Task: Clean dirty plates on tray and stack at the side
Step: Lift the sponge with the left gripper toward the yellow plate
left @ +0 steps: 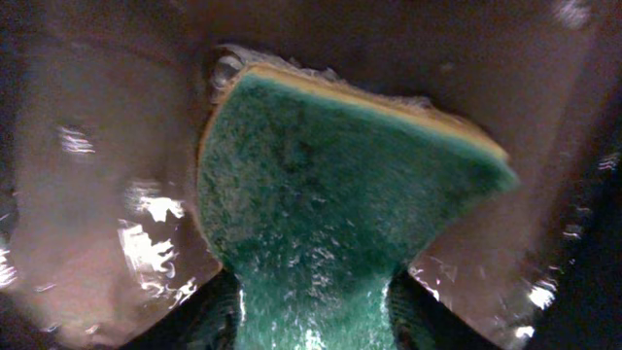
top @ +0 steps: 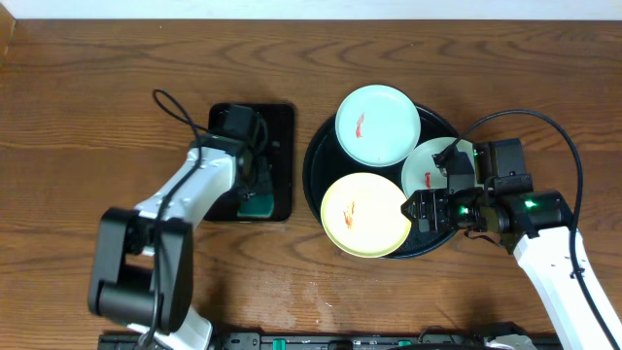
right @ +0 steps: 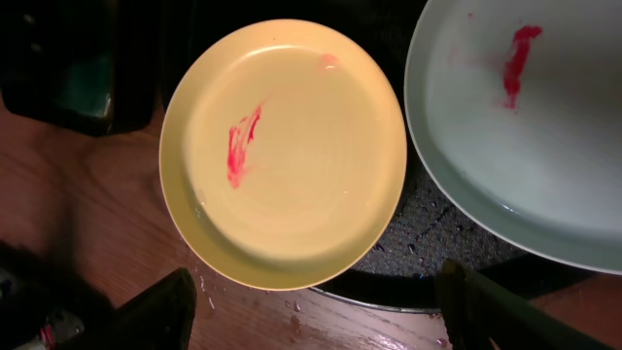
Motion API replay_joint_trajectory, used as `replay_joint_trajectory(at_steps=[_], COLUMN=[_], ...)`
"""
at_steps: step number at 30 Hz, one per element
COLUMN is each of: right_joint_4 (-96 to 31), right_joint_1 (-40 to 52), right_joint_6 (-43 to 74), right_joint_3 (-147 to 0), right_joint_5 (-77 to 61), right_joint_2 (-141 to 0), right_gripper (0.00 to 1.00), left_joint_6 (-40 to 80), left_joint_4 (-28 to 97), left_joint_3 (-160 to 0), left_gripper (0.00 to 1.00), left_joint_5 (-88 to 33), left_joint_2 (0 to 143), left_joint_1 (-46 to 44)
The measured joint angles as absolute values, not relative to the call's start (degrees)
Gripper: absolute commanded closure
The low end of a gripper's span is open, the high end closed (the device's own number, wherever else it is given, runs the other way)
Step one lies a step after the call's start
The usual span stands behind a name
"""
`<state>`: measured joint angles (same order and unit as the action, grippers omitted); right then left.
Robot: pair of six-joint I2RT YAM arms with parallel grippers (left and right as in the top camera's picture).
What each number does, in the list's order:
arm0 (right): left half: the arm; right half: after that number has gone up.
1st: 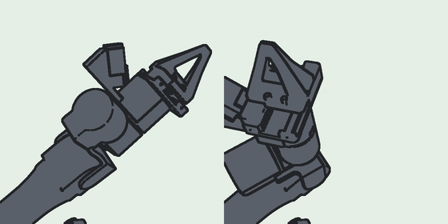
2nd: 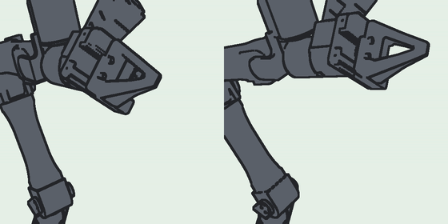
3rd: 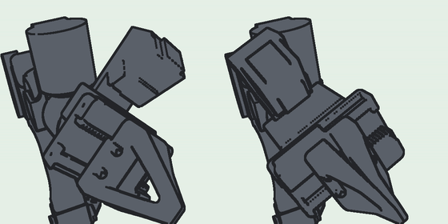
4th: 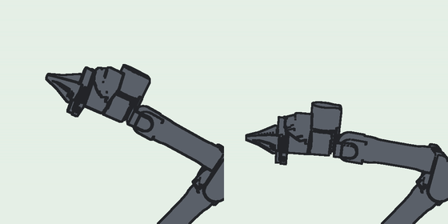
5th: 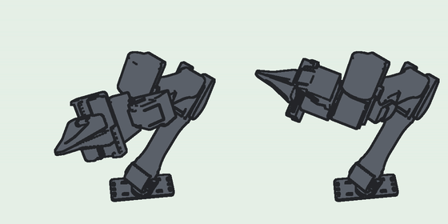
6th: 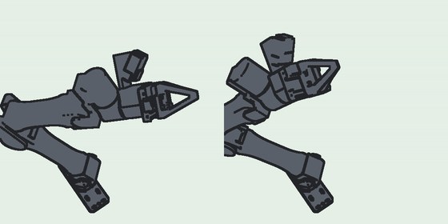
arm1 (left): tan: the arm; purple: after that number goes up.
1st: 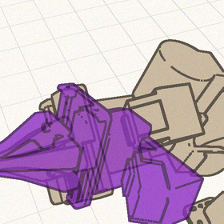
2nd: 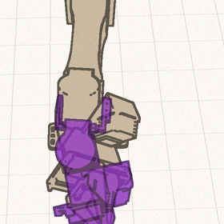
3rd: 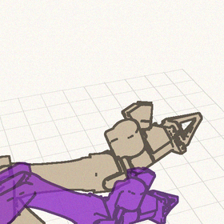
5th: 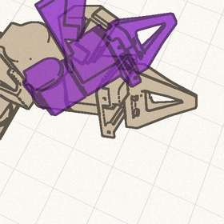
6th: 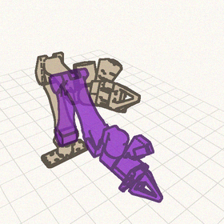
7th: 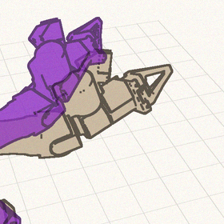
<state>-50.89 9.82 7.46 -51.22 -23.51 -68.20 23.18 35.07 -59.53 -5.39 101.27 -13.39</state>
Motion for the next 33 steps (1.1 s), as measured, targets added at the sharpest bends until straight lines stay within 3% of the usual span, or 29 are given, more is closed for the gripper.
replay_joint_trajectory(at_steps=[2, 3, 6, 10, 22, 24, 28, 33], right_joint_4=[-50.89, -50.94, -51.13, -51.0, -43.35, -41.71, -37.58, -31.77], right_joint_1=[9.82, 9.82, 9.82, 9.82, 10.81, 12.27, 15.59, 16.47], right_joint_6=[7.46, 7.49, 7.49, 7.99, 10.09, 10.09, 11.46, 17.04], right_joint_3=[-51.22, -51.22, -51.22, -50.61, -46.0, -45.95, -45.93, -46.09], right_joint_5=[-23.51, -23.51, -23.51, -23.46, -19.0, -18.92, -18.02, -15.49], right_joint_2=[-68.23, -68.23, -68.23, -68.55, -83.66, -86.7, -91.46, -93.27], right_gripper=[0.22, 0.22, 0.22, 0.43, 0.47, 0.6, 0.97, 0.99], left_joint_6=[23.09, 23.05, 22.7, 22.68, 20.95, 20.88, 20.75, 20.73], left_joint_4=[34.24, 34.02, 33.87, 35.59, 50.63, 51.31, 52.99, 53.71], left_joint_3=[-59.53, -59.53, -59.53, -59.96, -67.77, -68.4, -68.66, -68.66], left_gripper=[0.89, 0.92, 0.92, 0.92, 0.92, 0.93, 0.93, 0.93], left_joint_5=[-5.19, -5.21, -5.17, -5.15, -5.17, -5.17, -5.82, -7.09], left_joint_2=[101.97, 101.97, 101.97, 101.97, 94.02, 90.67, 83.99, 79.46], left_joint_1=[-14.06, -14.44, -15.11, -15.11, -15.11, -15.11, -15.11, -15.46])
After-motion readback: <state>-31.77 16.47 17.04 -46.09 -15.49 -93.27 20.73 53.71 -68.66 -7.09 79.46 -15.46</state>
